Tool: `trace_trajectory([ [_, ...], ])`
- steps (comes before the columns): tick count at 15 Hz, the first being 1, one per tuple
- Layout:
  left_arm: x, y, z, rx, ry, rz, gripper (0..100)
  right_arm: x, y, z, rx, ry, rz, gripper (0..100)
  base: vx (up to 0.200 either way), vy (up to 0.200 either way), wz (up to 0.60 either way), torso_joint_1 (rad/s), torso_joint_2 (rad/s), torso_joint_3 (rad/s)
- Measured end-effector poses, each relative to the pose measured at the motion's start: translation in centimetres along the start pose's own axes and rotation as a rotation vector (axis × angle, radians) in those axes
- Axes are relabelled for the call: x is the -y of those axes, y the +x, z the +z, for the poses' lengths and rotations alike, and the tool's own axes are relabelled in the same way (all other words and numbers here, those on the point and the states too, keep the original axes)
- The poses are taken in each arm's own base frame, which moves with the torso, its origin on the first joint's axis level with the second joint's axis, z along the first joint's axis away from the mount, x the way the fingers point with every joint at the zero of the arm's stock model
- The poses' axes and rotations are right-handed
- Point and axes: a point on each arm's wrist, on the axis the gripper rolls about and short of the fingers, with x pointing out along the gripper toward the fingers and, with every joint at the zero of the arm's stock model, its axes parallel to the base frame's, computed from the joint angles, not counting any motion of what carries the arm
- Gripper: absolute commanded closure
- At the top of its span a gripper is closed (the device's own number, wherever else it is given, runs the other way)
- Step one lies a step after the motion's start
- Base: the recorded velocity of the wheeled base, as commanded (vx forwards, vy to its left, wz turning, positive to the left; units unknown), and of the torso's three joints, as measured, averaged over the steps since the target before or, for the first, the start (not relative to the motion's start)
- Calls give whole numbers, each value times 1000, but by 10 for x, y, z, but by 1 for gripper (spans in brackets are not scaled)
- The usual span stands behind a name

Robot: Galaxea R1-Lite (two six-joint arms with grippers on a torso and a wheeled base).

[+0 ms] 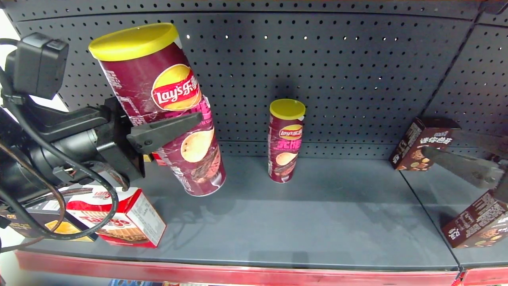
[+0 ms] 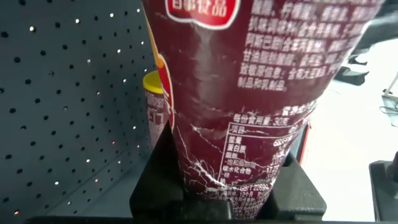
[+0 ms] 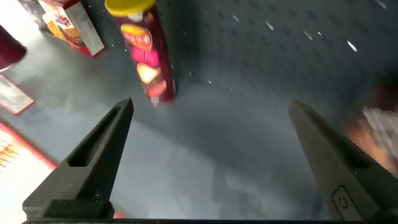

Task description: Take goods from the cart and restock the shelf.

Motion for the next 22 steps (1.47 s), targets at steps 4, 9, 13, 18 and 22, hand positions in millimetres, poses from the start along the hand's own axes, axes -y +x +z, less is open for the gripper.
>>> trace_trajectory([
  [4,-7,0,0,0,-5,19,100,8,75,5,18,-61,235,0,0,0,0,0,0,0],
  [9,-9,2,-1,-3,-10,18,100,16,134,-1,36,-149,511,0,0,0,0,0,0,0],
  [13,-7,3,1,16,-32,7,100,26,176,-12,110,-210,709,0,0,0,0,0,0,0],
  [18,-7,3,1,20,-38,7,100,28,208,-32,88,-192,734,0,0,0,0,0,0,0],
  [22,-8,3,-2,25,-33,11,100,24,225,-49,57,-169,756,0,0,0,0,0,0,0],
])
